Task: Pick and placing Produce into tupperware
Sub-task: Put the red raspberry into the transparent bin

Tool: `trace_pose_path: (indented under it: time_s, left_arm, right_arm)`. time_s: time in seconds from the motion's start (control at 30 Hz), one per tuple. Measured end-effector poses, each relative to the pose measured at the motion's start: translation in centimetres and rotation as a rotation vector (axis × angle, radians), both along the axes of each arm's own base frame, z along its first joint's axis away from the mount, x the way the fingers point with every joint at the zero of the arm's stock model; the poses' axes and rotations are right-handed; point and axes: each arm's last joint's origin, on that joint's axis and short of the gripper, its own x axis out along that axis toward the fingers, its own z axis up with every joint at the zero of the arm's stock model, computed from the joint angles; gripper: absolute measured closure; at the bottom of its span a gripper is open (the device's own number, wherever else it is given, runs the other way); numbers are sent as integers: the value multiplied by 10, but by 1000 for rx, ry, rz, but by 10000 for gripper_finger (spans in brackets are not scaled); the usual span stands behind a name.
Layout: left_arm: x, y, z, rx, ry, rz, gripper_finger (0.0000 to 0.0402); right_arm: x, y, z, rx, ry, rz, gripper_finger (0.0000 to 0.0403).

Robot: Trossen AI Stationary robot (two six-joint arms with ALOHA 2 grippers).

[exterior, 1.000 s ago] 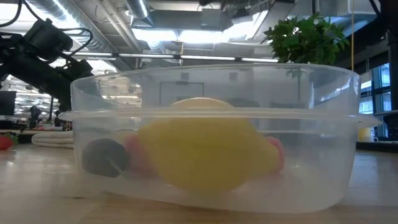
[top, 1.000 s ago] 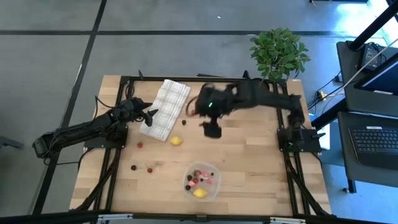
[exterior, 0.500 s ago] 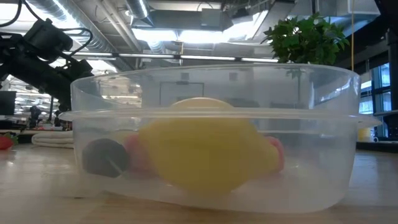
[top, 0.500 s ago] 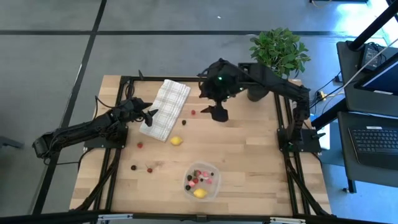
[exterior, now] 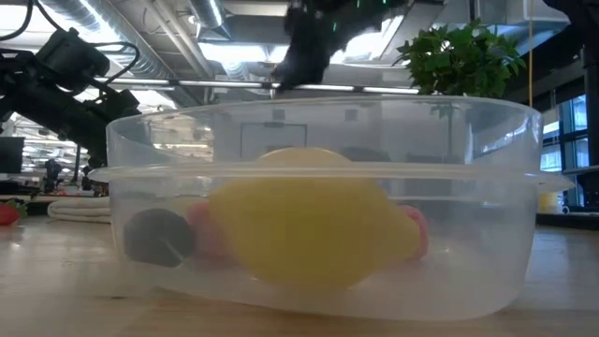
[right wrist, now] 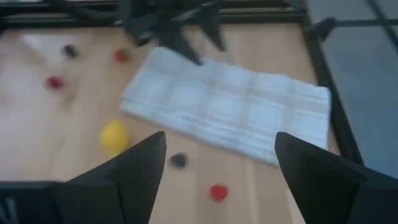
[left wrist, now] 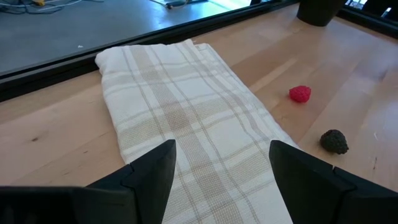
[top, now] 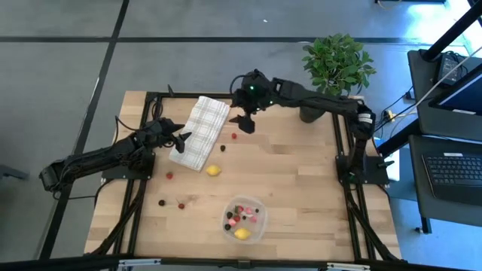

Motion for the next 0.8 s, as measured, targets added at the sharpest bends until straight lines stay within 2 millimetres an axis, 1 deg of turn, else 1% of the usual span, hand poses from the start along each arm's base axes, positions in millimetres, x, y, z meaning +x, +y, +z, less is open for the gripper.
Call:
trace_pose_path:
  time_s: [0.1, 0.23, 0.43, 0.63, 0.8]
  left_arm:
    - [0, 0, 0, 0, 0, 0, 151]
    - [0, 0, 0, 0, 0, 0, 151]
    - [0, 0, 0, 4, 4, -3, 151]
    - [0, 0, 0, 9, 6, 3, 151]
    - [0, 0, 0, 9, 7, 3, 151]
  right_arm:
    - [3, -9, -31, 10, -66, -43, 101]
    - [-1, -10, -73, 28, -115, -74, 101]
    - [-14, -9, -120, 18, -144, -203, 101]
    - [-27, -4, -147, 82, -171, -261, 101]
    - [-32, 7, -159, 98, -188, -256, 101]
